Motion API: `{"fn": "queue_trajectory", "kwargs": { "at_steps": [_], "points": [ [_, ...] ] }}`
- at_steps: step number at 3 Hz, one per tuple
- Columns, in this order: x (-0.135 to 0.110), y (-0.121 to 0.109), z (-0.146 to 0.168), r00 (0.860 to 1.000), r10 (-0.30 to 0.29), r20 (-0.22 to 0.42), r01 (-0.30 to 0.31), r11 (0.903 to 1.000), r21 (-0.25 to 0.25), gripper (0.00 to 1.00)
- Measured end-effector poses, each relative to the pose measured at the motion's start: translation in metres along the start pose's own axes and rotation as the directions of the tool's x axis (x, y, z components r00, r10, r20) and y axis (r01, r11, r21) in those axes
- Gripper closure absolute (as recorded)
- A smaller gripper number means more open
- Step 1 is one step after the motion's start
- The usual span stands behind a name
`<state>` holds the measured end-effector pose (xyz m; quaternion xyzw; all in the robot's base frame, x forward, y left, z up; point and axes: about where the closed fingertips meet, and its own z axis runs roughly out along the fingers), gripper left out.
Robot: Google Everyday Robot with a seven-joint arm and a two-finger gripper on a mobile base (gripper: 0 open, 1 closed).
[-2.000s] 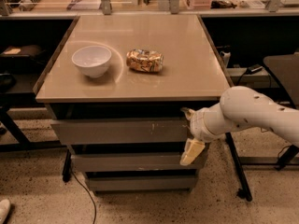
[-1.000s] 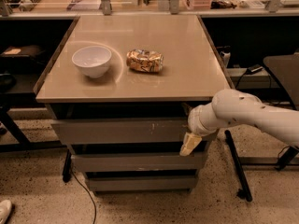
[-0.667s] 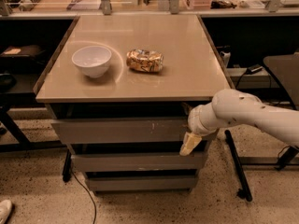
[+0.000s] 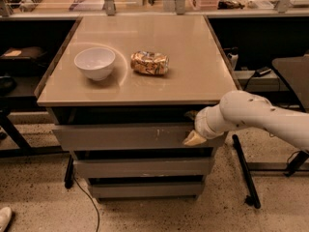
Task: Open top drawer
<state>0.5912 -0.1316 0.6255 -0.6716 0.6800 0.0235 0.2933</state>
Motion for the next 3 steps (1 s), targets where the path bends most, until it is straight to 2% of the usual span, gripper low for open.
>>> {"fn": "queue_trajectory", "kwargs": {
  "at_steps": [2,3],
  "points": [
    [-0.006,-0.004,-0.011,1.0,0.0,0.0,0.0,1.0,0.0,0.88],
    [0.003,0.009,-0.017,1.0,0.006,0.005,-0.006,1.0,-0.005,1.0]
  ]
}}
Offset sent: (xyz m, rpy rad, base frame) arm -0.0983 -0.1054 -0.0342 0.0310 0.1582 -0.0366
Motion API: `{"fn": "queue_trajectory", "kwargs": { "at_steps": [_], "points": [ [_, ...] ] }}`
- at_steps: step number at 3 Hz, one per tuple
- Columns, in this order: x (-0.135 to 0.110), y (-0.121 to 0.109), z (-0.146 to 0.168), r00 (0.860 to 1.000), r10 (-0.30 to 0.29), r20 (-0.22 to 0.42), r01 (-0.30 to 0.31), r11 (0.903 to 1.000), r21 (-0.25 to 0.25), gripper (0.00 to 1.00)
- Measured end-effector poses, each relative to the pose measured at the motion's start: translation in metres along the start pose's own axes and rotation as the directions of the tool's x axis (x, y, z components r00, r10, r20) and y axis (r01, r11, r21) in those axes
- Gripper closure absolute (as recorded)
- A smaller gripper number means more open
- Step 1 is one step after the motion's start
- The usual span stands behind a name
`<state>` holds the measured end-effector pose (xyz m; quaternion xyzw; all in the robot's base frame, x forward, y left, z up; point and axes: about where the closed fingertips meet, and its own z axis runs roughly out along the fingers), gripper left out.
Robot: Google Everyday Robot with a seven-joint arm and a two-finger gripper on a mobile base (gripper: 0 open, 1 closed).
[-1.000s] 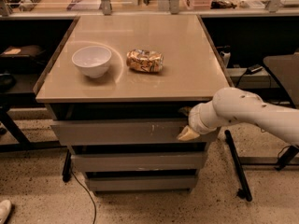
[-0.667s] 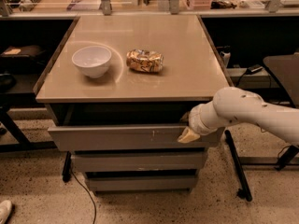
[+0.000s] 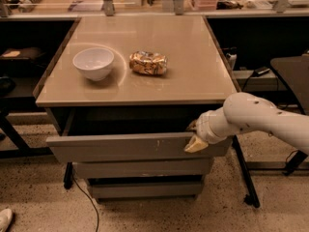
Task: Open top drawer
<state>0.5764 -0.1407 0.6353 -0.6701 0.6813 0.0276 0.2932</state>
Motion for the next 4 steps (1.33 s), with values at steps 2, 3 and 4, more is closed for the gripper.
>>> {"fn": "queue_trajectory", "kwargs": {
  "at_steps": [2,3,4],
  "points": [
    [0.001,0.016,-0.006,1.0,0.007,0.003,-0.007,1.0,0.002,1.0],
    [0.001,0.017,-0.007,1.0,0.007,0.003,-0.007,1.0,0.002,0.81],
    [0.001,0.017,-0.007,1.0,0.007,0.003,-0.007,1.0,0.002,0.59]
  ]
}}
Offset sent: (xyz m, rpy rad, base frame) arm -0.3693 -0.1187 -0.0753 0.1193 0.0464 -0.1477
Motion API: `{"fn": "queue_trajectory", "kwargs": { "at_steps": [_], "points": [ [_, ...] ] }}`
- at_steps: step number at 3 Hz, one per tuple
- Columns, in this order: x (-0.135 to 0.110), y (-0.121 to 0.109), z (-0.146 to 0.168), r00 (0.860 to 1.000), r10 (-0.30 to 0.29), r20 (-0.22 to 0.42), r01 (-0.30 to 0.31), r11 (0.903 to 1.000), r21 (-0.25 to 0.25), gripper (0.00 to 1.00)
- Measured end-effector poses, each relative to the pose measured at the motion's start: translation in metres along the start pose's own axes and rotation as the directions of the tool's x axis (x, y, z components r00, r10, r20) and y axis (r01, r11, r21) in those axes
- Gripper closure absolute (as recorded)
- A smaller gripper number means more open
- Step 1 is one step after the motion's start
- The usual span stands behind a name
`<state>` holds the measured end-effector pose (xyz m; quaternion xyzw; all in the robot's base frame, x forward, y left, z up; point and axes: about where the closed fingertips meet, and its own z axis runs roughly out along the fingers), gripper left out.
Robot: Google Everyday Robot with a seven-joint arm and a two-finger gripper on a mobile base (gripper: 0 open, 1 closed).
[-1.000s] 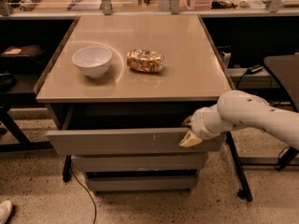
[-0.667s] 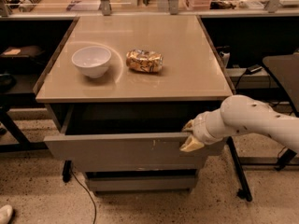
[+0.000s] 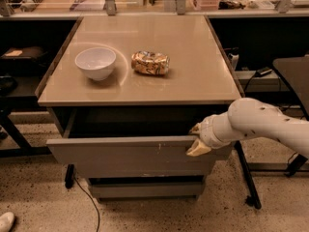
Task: Open top drawer
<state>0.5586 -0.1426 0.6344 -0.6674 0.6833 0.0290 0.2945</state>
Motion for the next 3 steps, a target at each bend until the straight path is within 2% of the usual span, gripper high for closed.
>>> {"fn": "queue_trajectory", "kwargs": {
  "at_steps": [1,2,3],
  "points": [
    [-0.001,0.0,0.001,1.0,-0.003,0.0,0.003,0.9999,-0.011,0.34],
    [0.003,0.017,-0.005,1.0,-0.01,0.015,0.01,0.9986,-0.052,0.12],
    [-0.001,0.048,-0.014,0.999,-0.008,0.045,0.013,0.9945,-0.104,0.03]
  ]
}}
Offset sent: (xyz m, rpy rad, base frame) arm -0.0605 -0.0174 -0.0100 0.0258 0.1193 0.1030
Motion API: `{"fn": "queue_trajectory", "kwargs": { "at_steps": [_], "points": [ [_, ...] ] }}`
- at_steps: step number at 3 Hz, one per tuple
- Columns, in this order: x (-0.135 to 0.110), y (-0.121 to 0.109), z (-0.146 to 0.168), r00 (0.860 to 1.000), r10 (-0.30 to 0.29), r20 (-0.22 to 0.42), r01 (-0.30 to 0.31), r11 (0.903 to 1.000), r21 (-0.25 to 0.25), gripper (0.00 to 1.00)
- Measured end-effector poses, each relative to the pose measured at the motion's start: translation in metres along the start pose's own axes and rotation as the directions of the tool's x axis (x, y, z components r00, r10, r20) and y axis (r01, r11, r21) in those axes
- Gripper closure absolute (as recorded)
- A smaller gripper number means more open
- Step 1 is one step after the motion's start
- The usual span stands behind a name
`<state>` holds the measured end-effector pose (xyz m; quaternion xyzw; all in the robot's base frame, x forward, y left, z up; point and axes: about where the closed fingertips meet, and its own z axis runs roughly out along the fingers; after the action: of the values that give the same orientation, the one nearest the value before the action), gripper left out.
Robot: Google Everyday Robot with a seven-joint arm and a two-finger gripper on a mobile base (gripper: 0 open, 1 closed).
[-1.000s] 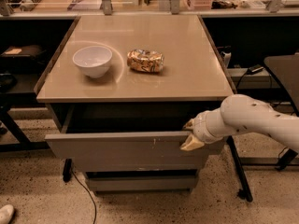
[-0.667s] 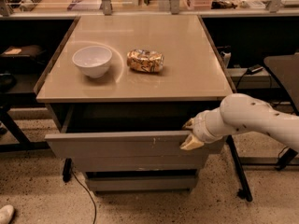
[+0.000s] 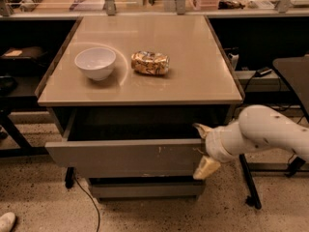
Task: Open top drawer
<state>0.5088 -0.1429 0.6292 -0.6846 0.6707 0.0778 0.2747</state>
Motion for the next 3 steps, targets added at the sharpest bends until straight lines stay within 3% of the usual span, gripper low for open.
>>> {"fn": "queue_trajectory", "kwargs": {
  "at_steps": [2,3],
  "points": [
    [-0.007,0.026,-0.011,0.999,-0.003,0.031,0.004,0.9991,-0.042,0.49],
    [-0.008,0.026,-0.013,0.999,-0.003,0.032,0.004,0.9991,-0.042,0.72]
  ]
}}
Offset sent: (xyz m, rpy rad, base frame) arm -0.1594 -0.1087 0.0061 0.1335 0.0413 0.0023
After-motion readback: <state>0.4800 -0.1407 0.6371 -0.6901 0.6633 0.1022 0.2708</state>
